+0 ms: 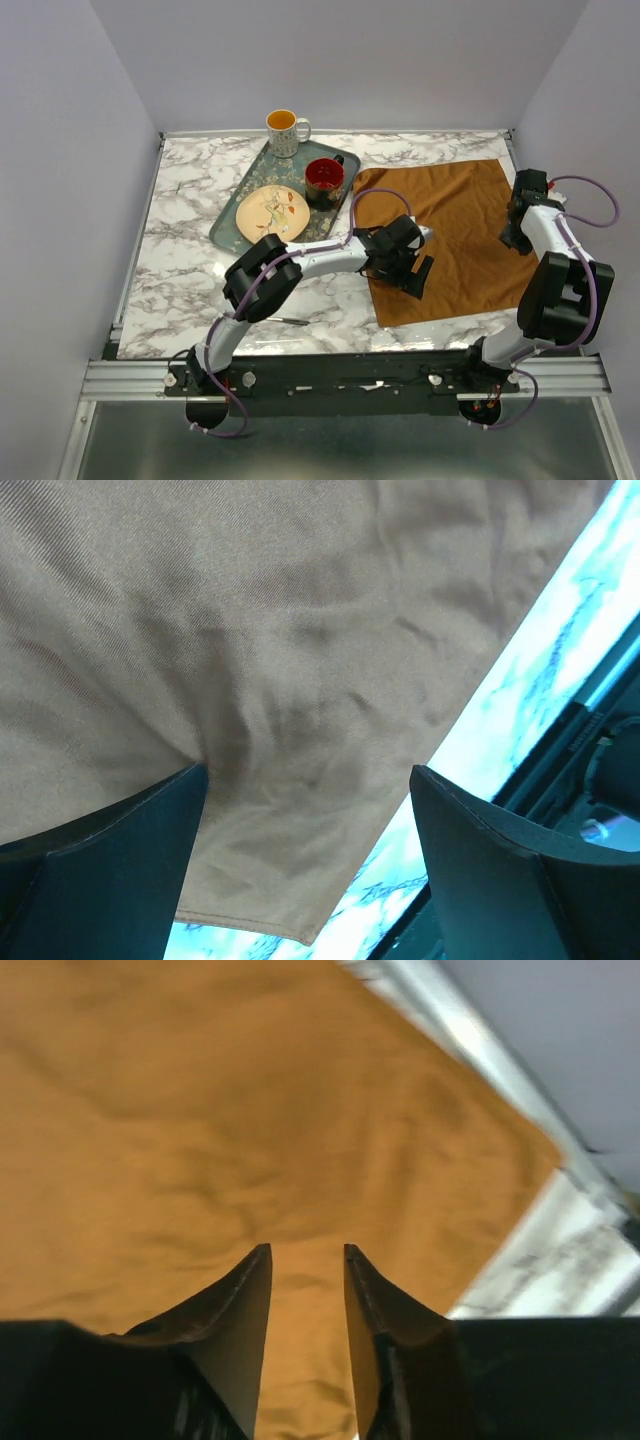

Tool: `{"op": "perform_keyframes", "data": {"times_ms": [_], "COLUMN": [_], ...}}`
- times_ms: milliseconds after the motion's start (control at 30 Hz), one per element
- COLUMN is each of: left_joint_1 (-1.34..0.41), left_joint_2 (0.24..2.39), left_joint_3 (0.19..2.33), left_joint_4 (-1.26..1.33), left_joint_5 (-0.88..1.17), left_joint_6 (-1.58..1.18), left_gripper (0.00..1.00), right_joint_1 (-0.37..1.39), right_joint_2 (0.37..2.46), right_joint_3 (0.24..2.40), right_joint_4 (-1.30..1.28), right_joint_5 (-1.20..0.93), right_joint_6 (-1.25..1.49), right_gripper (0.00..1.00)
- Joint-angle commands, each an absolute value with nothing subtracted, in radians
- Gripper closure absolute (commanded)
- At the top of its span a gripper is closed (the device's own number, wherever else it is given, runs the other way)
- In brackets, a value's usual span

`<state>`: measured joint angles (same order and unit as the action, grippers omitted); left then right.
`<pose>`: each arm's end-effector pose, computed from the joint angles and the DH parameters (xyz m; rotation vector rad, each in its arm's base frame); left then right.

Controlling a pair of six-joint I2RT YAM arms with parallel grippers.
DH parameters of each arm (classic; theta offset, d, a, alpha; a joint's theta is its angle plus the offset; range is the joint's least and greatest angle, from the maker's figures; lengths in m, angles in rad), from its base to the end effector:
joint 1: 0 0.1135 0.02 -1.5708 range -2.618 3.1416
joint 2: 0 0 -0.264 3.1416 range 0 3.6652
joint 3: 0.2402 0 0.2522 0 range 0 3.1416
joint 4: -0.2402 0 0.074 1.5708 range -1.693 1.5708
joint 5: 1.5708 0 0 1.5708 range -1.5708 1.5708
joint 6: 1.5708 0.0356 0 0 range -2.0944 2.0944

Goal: Fold the napkin, place the utensils inside, and roll it up
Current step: Flatten the napkin out

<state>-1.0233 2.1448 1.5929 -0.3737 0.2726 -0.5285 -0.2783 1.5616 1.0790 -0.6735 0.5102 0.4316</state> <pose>0.2357 -0.4050 0.1713 0.7882 2.6105 -0.9044 0.2882 -0.1004 0.2208 1.0463 2.4088 -0.6396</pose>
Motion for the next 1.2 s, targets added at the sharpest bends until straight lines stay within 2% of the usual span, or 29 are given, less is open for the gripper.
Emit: {"op": "perform_keyframes", "data": {"times_ms": [0,133,233,567,767,900,1000,1133,1167], "left_joint_1": [-1.020,-1.054,-1.081,-1.103,-1.051,-0.962,-0.894,-0.821,-0.796], "left_joint_2": [2.167,2.177,2.201,2.063,2.023,2.046,2.095,2.169,2.181], "left_joint_3": [1.517,1.460,1.465,1.410,1.555,1.614,1.666,1.741,1.749], "left_joint_4": [-0.309,-0.241,-0.222,-0.227,-0.325,-0.293,-0.281,-0.269,-0.244], "left_joint_5": [0.339,0.347,0.380,0.362,0.325,0.325,0.311,0.262,0.253], "left_joint_6": [-0.601,-0.637,-0.657,-0.654,-0.589,-0.618,-0.626,-0.615,-0.614], "left_gripper": [0.08,0.08,0.09,0.08,0.05,0.07,0.10,0.14,0.14], "right_joint_1": [-0.256,-0.250,-0.242,-0.222,-0.204,-0.199,-0.199,-0.196,-0.193], "right_joint_2": [1.565,1.546,1.542,1.562,1.572,1.578,1.583,1.595,1.601], "right_joint_3": [1.112,1.077,1.052,1.058,1.048,1.022,1.009,1.008,1.005], "right_joint_4": [-0.586,-0.494,-0.462,-0.442,-0.439,-0.442,-0.440,-0.442,-0.443], "right_joint_5": [0.172,0.023,0.005,-0.078,-0.097,-0.087,-0.087,-0.098,-0.098], "right_joint_6": [0.347,0.333,0.328,0.307,0.285,0.273,0.265,0.290,0.310], "right_gripper": [0.53,0.36,0.29,0.28,0.28,0.30,0.36,0.60,0.62]}}
